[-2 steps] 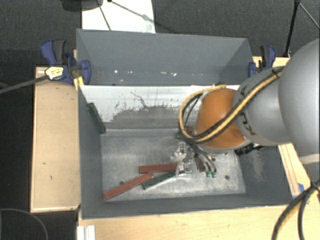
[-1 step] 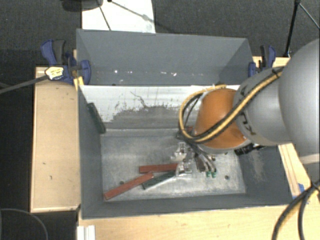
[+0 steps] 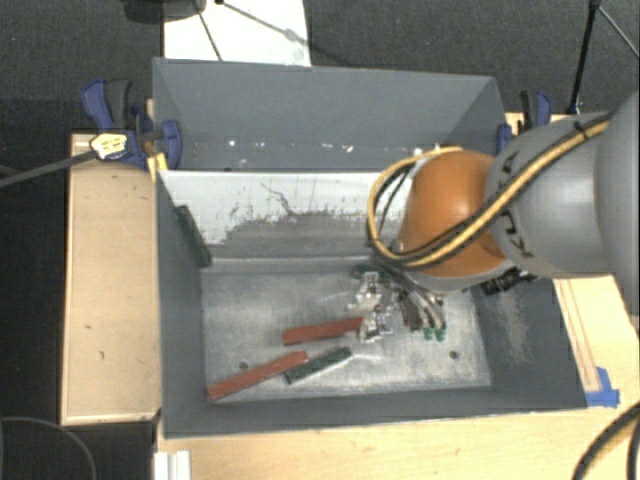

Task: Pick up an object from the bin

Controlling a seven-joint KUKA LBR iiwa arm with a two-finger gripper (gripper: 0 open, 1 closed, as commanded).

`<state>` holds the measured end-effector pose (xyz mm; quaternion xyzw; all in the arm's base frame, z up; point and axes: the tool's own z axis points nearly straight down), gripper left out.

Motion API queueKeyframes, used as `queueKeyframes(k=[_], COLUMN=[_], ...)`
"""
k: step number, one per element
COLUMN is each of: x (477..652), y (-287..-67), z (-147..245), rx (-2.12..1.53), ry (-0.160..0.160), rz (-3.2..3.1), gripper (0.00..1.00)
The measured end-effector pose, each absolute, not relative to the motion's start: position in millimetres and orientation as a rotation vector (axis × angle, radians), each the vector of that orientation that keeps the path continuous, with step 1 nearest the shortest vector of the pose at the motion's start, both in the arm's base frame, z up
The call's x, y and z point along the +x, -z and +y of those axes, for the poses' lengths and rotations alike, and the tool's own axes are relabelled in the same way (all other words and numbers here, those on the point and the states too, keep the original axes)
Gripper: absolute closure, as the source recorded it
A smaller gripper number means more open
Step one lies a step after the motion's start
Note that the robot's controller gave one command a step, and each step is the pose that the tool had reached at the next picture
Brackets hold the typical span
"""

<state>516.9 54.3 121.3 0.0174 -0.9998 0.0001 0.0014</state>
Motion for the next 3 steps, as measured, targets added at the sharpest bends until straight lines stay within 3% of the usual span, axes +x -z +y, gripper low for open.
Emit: queueKeyframes(k=[1, 2, 3], x=[510.4, 516.3, 515.9], y=[-180, -218, -218], z=[49, 47, 45], rx=[0.011, -0.003, -0.008], ry=[0.0, 0.001, 0.001], rz=[-3.138, -3.149, -3.147], gripper=[1.0, 1.0, 1.0])
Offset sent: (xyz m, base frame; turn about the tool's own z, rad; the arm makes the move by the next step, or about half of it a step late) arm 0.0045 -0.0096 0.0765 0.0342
